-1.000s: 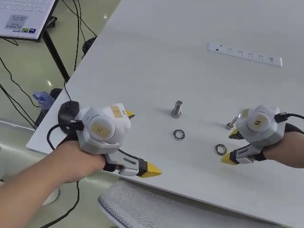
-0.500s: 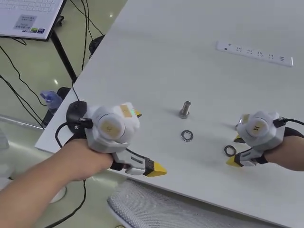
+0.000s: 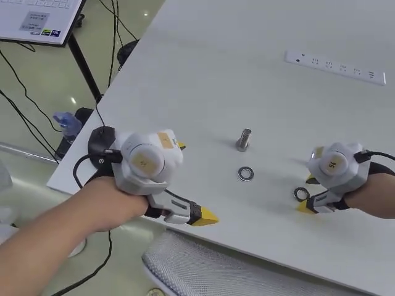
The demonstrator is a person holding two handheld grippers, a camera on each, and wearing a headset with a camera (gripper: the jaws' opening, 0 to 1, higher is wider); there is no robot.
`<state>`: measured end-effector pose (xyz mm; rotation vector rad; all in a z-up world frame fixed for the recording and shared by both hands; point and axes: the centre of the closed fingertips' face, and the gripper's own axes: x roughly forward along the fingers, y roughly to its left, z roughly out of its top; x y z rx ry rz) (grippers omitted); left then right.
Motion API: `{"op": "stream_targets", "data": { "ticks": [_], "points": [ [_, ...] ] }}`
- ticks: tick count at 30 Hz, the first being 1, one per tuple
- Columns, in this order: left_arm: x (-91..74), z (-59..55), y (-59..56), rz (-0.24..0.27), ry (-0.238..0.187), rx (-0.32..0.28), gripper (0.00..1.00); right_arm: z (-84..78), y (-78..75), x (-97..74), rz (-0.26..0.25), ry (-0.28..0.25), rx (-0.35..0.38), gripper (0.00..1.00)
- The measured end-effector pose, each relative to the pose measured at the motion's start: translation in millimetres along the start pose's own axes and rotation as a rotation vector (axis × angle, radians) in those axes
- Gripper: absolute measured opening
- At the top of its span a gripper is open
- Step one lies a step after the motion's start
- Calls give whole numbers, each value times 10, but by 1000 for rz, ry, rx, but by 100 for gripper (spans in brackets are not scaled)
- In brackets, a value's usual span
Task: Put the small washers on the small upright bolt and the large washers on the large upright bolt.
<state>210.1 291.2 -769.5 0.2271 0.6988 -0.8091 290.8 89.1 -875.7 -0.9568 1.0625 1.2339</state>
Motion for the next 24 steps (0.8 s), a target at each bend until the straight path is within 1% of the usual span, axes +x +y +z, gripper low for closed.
{"op": "stream_targets", "data": {
  "ticks": [6, 10, 15, 17, 21, 24],
  "points": [
    [-21, -6, -9, 3, -6, -3, 93, 11, 10, -5, -3, 13, 2, 38],
    [-35, -18, -48, 0, -14, -10, 93, 14, 7, -3, -5, 23, 5, 34],
    [-51, -44, -70, 3, -12, -14, 92, 24, 17, -18, -10, 31, 13, 29],
    [-66, -50, -73, 6, -14, -18, 91, 29, 53, -19, -11, 46, -7, 25],
    [-99, -68, -67, 14, -14, -20, 91, 32, 44, -6, -20, 72, 10, 25],
    [-112, -83, -66, 16, -10, -19, 90, 42, 46, -7, -26, 105, 31, 24]
  ]
}}
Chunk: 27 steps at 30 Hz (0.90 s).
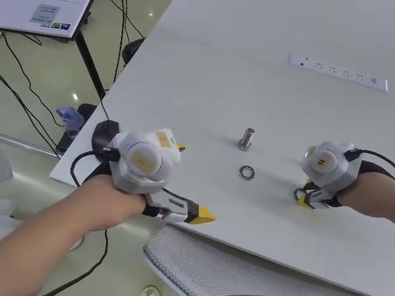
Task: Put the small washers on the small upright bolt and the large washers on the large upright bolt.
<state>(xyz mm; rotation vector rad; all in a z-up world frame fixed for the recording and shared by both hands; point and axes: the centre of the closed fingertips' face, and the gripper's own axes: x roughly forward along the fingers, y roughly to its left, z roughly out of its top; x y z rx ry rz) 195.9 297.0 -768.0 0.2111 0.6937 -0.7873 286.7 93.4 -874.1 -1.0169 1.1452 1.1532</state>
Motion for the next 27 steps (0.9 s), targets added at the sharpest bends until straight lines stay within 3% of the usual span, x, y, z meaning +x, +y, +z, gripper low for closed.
{"op": "stream_targets", "data": {
  "ticks": [4, 6, 19, 27],
  "points": [
    [-4, 15, -12, 3, -1, 2, 90, -8, -9, -4, -1, 11, -16, 22],
    [1, 35, -25, 3, -3, 3, 89, -14, -33, -8, 5, -12, 16, 22],
    [12, 52, -65, -2, 16, 19, 87, -7, -26, -66, 17, -54, 43, 22],
    [19, 46, -96, -6, 13, 12, 87, 35, -11, -247, 37, -54, 38, 22]
  ]
}}
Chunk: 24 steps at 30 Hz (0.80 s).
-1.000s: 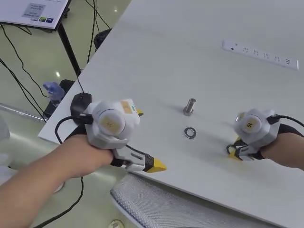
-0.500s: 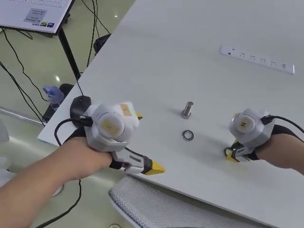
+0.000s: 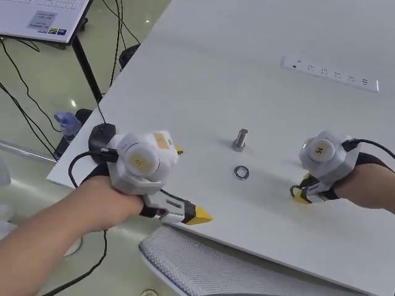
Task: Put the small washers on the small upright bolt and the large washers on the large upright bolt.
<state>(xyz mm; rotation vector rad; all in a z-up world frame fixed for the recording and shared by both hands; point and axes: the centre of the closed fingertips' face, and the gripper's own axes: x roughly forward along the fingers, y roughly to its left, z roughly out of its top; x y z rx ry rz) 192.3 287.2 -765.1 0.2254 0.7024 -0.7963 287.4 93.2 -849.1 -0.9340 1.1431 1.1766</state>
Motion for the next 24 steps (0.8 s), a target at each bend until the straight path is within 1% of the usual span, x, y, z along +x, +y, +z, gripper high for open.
{"op": "stream_targets", "data": {
  "ticks": [5, 11, 13, 16, 21, 24],
  "points": [
    [13, 0, -17, -3, 1, -1, 87, 79, -10, -122, -2, -1, -20, 22],
    [22, 36, -15, -3, -8, -1, 87, 256, -58, -305, -11, -15, -37, 22],
    [27, 49, -11, -2, -12, 1, 87, 311, -77, -348, -13, -22, -41, 22],
    [43, 50, -8, -2, -13, -2, 89, 349, -104, -388, -17, -13, -55, 22],
    [55, 57, -26, -5, -18, -5, 91, 434, -151, -478, -19, -13, -76, 22],
    [65, 41, -27, -5, -12, -2, 91, 494, -169, -519, -15, -16, -87, 22]
  ]
}}
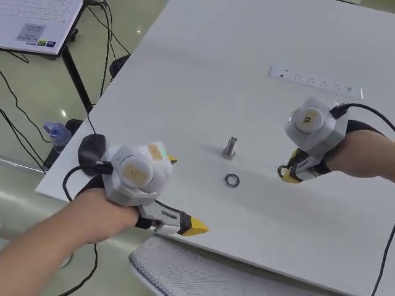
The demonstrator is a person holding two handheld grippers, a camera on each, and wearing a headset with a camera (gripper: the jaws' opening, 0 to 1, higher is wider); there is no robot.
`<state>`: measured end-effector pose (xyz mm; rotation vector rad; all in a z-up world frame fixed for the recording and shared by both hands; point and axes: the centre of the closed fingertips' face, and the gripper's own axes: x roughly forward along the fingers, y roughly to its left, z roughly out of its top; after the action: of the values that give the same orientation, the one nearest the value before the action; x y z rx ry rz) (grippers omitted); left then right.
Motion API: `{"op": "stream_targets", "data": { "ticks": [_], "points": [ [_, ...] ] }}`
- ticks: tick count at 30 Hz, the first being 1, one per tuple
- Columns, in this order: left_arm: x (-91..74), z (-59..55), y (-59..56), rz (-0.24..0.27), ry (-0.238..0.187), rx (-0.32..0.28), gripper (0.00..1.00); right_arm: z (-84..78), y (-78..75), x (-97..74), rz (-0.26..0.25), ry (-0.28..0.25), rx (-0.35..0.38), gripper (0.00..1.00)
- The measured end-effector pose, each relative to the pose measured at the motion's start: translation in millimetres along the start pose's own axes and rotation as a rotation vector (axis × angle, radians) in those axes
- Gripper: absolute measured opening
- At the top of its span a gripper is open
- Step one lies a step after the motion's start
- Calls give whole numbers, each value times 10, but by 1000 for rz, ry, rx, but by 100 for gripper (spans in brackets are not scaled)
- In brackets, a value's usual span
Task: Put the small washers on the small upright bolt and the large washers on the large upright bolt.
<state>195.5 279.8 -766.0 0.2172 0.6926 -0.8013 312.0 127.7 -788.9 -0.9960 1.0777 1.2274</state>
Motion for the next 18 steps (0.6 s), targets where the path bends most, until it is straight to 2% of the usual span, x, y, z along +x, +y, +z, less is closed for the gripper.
{"op": "stream_targets", "data": {
  "ticks": [5, 11, 18],
  "points": [
    [8, 3, 15, 0, 3, 0, 92, 100, -48, -21, 8, -6, -17, 22],
    [16, 19, 53, 4, -1, -4, 93, 232, -189, -29, 5, -6, -41, 22],
    [42, 19, 80, 3, -4, -12, 94, 440, -273, -37, 6, -15, -64, 22]
  ]
}}
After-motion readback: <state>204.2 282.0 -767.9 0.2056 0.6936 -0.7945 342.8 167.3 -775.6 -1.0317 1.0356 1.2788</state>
